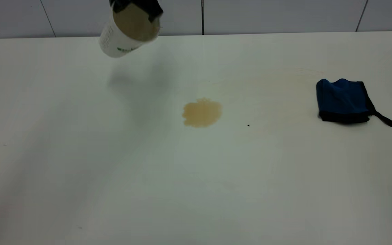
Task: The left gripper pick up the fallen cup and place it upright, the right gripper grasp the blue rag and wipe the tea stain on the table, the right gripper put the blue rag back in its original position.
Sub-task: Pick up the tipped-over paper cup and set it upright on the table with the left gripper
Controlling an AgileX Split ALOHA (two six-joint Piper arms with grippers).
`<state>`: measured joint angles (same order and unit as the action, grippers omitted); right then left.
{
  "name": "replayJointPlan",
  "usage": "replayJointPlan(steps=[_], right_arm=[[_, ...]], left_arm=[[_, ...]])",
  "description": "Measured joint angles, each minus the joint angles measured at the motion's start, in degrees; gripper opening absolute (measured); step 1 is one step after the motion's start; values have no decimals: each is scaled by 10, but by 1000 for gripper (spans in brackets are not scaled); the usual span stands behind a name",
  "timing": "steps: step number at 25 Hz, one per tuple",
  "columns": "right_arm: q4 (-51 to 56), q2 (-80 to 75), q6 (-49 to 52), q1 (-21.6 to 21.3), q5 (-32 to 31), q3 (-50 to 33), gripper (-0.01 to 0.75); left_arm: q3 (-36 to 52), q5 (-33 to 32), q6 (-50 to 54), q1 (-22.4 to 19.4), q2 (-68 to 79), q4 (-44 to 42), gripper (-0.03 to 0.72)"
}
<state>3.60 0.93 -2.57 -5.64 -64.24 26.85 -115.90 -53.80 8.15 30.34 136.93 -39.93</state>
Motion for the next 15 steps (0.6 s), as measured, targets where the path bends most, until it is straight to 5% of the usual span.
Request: replayJointPlan(steps=[10,15], right_arm=[[0,0,0,0,0,0,239],[0,0,0,0,0,0,239]], left_arm=[[0,30,-246,-143,-38,433,10],[0,32,-336,-191,-15,563,10]])
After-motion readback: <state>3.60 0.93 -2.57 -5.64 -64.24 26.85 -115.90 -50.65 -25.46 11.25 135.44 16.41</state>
